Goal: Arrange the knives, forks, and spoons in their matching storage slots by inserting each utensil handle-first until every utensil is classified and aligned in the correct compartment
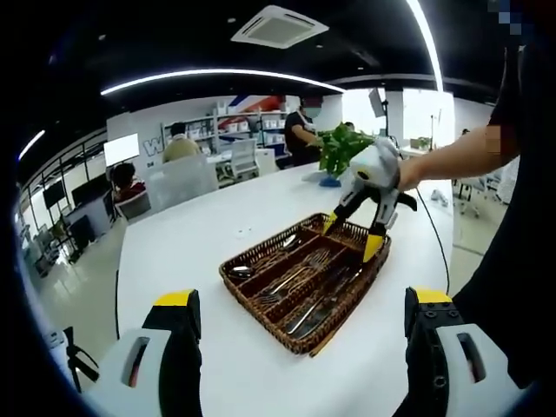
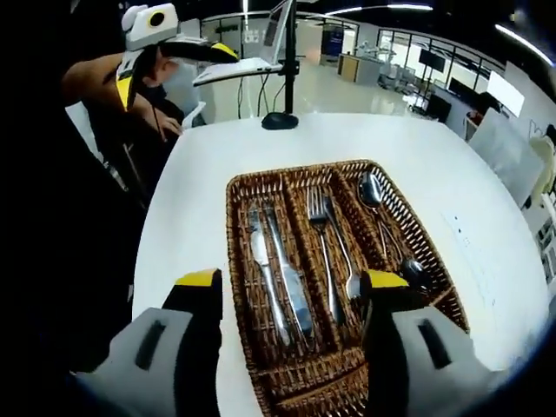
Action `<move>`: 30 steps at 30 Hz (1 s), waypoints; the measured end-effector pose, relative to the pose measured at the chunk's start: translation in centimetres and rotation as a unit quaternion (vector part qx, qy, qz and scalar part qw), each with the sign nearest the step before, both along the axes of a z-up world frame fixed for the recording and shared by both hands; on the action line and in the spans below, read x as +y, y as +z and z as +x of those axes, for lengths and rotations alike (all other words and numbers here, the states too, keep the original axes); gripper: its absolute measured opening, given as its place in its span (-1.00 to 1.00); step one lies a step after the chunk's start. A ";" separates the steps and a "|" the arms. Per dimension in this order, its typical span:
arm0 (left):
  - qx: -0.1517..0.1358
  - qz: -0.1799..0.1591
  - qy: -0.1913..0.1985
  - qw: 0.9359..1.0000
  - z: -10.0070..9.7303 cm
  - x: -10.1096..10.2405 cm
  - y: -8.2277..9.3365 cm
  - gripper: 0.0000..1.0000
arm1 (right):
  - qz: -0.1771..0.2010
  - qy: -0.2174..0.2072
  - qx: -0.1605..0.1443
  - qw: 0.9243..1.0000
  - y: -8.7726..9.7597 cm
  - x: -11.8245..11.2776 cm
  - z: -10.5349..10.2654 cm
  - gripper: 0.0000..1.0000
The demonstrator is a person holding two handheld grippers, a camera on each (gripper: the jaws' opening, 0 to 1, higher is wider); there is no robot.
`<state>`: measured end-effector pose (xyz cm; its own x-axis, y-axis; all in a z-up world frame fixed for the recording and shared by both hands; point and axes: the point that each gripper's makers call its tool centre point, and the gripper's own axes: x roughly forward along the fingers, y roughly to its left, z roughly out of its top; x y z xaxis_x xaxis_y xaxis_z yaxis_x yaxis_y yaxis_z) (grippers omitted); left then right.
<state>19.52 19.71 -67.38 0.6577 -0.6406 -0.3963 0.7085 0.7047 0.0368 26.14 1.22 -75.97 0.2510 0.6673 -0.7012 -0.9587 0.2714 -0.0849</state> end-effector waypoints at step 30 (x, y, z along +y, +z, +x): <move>-0.001 -0.022 -0.003 1.000 0.6 -2.8 -0.3 0.99 | 0.091 -0.260 -0.090 0.957 6.6 -11.1 -3.7 1.00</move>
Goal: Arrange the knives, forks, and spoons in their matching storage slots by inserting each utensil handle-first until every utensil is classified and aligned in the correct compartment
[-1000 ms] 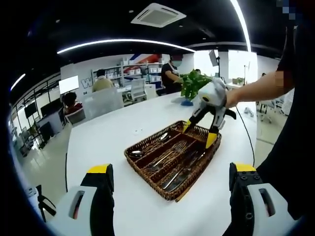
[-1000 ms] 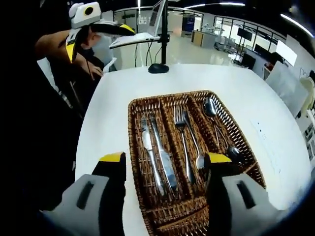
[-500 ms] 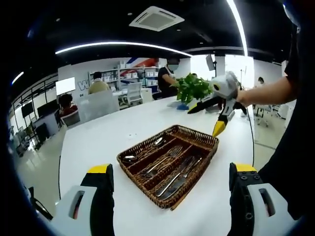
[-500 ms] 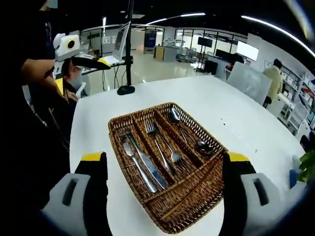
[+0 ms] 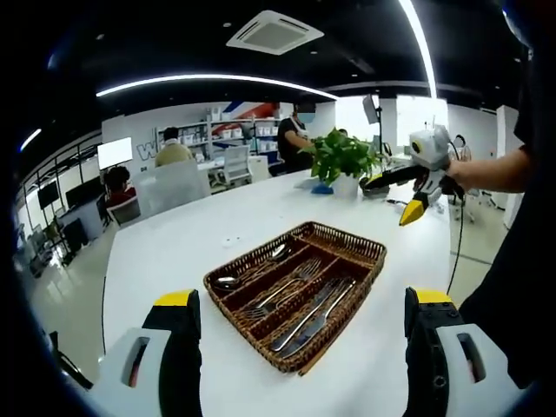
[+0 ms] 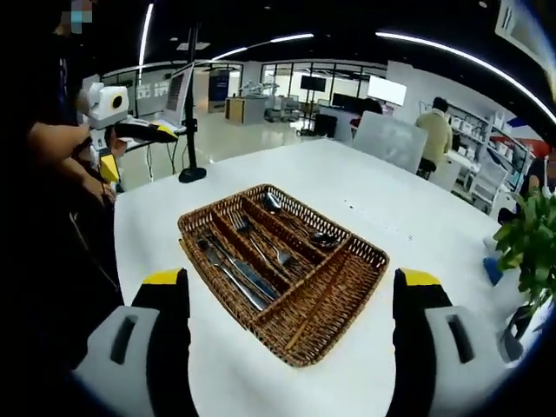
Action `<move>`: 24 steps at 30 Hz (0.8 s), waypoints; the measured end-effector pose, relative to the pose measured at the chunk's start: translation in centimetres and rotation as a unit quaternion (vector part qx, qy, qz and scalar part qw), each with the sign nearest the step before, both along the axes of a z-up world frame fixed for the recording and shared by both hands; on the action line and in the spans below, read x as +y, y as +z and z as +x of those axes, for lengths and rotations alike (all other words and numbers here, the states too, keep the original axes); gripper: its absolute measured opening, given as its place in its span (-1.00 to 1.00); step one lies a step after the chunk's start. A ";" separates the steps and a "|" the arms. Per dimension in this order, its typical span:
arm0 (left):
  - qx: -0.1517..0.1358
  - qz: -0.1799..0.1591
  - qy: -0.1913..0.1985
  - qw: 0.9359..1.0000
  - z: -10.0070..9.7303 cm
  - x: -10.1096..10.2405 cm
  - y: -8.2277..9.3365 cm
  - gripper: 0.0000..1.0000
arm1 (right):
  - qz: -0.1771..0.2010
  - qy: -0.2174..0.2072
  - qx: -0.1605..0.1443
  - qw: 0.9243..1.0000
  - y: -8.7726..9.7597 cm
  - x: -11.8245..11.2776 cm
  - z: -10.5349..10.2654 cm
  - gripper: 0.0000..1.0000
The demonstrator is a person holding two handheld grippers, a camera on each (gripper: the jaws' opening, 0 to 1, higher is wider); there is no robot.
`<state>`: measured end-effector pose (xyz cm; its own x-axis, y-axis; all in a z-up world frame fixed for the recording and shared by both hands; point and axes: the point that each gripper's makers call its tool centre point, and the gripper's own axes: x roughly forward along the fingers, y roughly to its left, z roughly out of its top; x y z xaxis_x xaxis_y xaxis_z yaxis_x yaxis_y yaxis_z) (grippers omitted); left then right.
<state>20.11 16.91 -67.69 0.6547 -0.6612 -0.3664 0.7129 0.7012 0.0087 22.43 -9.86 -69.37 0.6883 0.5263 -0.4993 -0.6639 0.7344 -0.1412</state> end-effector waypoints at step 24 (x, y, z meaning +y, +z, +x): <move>0.037 0.020 0.017 0.999 -0.4 1.1 -3.1 0.99 | 0.010 -0.038 -0.012 0.999 -0.3 -2.8 -1.2 1.00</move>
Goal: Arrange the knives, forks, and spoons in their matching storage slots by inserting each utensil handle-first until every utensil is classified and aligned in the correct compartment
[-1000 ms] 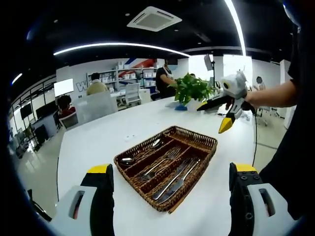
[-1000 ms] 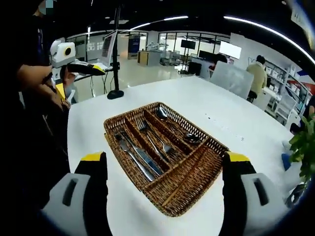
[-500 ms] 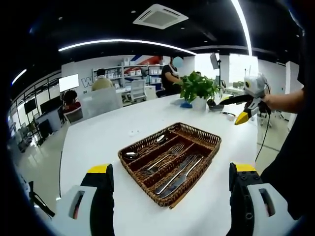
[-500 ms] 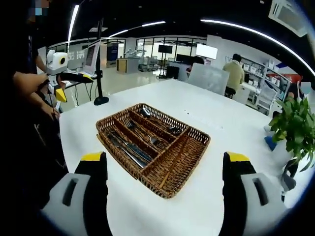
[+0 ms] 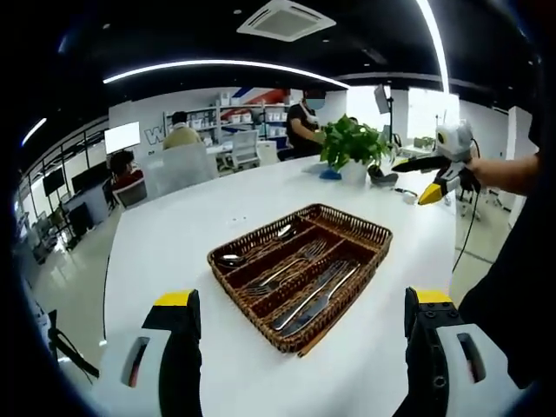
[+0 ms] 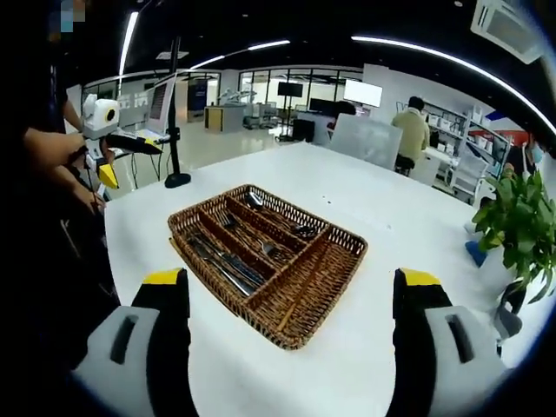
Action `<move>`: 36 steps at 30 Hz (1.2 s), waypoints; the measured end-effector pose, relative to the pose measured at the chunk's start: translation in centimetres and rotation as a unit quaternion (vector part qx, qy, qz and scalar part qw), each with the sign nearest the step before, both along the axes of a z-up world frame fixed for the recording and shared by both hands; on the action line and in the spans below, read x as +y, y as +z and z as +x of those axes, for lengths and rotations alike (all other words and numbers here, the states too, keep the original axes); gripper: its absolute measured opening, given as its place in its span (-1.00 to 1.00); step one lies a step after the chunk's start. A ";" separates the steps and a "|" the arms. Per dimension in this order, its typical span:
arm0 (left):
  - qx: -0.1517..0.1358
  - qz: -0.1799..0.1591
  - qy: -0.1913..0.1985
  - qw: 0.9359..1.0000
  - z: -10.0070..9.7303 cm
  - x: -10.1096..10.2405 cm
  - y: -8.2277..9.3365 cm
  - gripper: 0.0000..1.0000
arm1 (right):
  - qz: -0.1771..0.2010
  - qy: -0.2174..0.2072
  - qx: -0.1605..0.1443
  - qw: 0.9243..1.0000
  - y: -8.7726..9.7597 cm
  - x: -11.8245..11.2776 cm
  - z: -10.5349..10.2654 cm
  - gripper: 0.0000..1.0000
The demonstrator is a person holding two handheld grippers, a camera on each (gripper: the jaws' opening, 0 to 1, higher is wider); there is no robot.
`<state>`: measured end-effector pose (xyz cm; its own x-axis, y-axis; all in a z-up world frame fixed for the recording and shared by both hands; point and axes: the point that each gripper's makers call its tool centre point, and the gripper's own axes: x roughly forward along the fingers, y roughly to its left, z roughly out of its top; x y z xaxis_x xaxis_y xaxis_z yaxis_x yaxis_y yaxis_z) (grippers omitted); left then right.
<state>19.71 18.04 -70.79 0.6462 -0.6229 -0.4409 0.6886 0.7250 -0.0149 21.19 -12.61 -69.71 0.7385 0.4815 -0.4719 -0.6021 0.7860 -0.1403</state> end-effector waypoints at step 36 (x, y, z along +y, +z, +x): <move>0.214 0.008 -0.080 0.973 -3.7 -4.8 -14.8 0.85 | 0.003 -0.006 0.023 1.000 -0.8 -1.5 -1.8 1.00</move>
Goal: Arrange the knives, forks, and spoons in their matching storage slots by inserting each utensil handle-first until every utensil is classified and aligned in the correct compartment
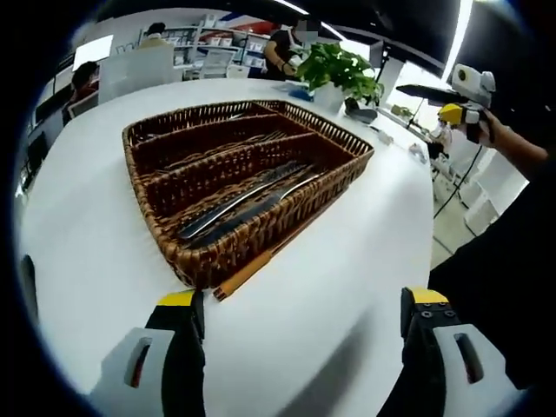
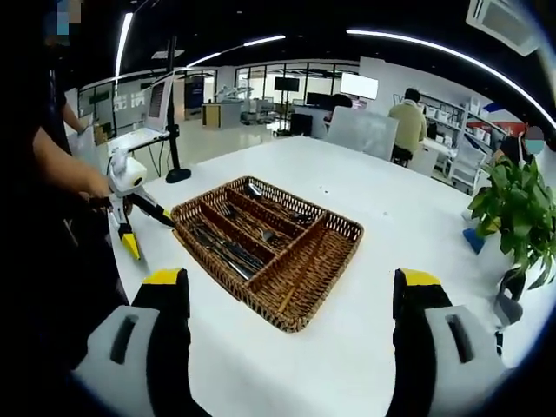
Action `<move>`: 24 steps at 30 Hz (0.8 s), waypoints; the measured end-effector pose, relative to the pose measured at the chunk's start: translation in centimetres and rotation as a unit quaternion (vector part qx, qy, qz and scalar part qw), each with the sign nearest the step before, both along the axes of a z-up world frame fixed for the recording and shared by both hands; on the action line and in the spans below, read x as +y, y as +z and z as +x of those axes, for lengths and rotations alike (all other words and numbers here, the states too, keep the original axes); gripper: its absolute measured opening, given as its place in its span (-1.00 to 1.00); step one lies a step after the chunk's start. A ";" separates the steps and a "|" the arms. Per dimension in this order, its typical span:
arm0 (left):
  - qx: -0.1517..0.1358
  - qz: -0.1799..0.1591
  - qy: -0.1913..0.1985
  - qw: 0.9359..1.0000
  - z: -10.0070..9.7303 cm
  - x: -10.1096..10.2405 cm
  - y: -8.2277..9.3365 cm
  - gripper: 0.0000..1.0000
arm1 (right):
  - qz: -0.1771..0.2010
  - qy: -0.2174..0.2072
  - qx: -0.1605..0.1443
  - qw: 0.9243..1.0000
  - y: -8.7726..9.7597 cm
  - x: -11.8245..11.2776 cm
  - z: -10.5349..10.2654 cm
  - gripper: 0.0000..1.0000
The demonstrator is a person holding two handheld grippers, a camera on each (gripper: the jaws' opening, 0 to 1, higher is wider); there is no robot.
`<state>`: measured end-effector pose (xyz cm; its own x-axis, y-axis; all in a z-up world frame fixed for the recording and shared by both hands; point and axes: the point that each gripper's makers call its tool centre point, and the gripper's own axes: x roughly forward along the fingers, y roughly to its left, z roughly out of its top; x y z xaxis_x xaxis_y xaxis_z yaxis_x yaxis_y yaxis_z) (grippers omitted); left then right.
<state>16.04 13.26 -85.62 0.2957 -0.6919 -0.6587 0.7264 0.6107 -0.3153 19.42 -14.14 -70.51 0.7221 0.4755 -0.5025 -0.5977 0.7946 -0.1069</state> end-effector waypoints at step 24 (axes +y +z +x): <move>-0.008 0.050 -0.119 0.992 -2.0 -2.2 -0.9 -0.38 | -0.004 0.010 0.005 1.000 -0.5 0.4 -0.9 0.98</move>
<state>14.03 11.08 -86.51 0.1426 -0.6744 -0.7244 0.8580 0.4491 -0.2492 18.53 -13.70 -70.97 0.7071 0.4856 -0.5140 -0.6142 0.7819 -0.1063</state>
